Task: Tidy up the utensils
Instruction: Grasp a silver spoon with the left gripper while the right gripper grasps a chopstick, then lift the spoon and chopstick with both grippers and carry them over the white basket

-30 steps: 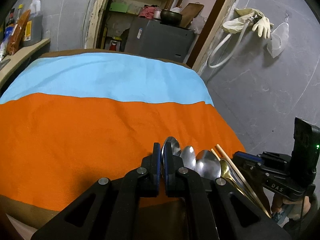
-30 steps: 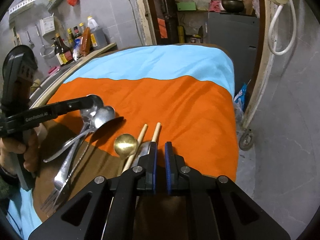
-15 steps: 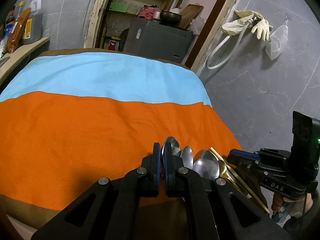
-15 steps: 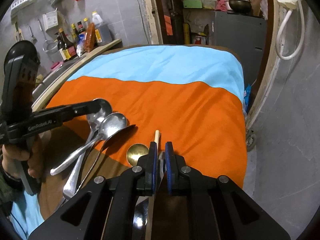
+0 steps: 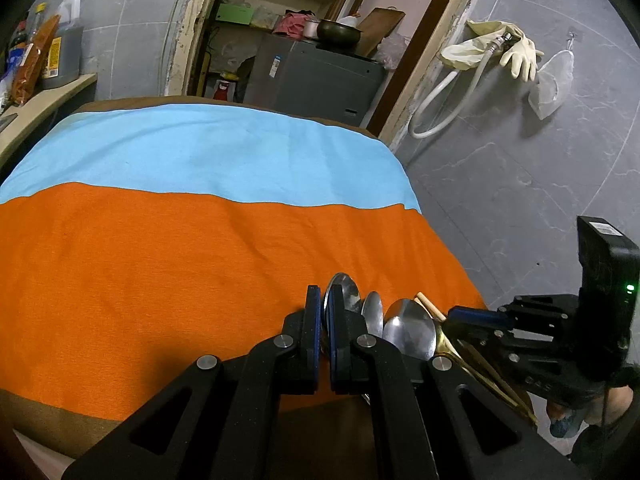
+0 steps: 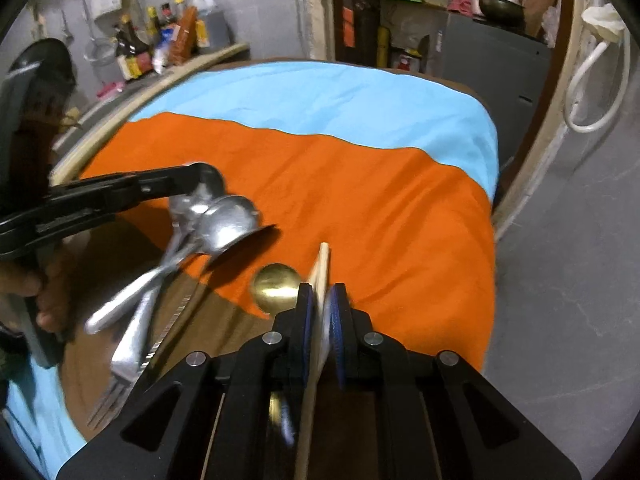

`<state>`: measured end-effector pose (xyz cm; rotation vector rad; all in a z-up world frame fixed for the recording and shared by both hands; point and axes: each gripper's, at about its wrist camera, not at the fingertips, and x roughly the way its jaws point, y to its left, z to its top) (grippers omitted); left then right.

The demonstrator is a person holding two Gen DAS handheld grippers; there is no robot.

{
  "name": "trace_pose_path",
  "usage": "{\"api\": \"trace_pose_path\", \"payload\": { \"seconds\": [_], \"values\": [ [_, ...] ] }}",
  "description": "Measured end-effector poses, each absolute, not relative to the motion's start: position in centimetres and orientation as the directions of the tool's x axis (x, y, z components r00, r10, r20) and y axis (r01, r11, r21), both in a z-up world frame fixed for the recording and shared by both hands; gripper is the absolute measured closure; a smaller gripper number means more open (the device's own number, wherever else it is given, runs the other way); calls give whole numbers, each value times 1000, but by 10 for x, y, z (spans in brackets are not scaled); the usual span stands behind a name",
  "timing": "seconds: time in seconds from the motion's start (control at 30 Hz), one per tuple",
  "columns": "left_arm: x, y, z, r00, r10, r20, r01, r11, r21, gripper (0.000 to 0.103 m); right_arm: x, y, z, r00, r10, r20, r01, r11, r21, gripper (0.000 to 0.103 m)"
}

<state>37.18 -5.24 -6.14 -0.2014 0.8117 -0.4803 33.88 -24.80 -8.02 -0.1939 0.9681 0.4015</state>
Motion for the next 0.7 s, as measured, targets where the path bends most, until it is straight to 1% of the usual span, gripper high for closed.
{"api": "trace_pose_path", "payload": {
  "seconds": [0.13,0.2,0.37,0.43,0.47,0.5,0.57,0.63,0.7],
  "values": [
    [372,-52,-62,585,-488,-648,337,873,-354,102,351,-241,-82,477,220,-851,-414,910,3,94],
    [372,-52,-62,582,-490,-649,338,871,-356,102,361,-238,-86,455,210,-865,-413,911,5,91],
    [372,-51,-62,580,-493,-649,341,870,-357,102,377,-249,-86,390,276,-879,-381,917,119,91],
    [371,-51,-61,587,-490,-644,341,872,-352,102,379,-254,-86,384,292,-876,-357,922,150,94],
    [369,-51,-59,595,-488,-639,344,873,-347,102,380,-258,-86,387,299,-872,-340,925,167,98],
    [366,-53,-56,607,-485,-630,350,875,-335,102,380,-262,-85,387,319,-865,-329,924,193,99],
    [361,-54,-51,625,-476,-619,364,879,-308,102,374,-269,-84,406,355,-842,-308,921,240,100],
    [356,-57,-47,643,-467,-606,376,883,-281,102,363,-275,-80,452,374,-809,-303,918,255,100],
    [350,-59,-42,664,-458,-591,378,888,-263,102,346,-280,-71,513,404,-757,-303,911,281,100]
  ]
}}
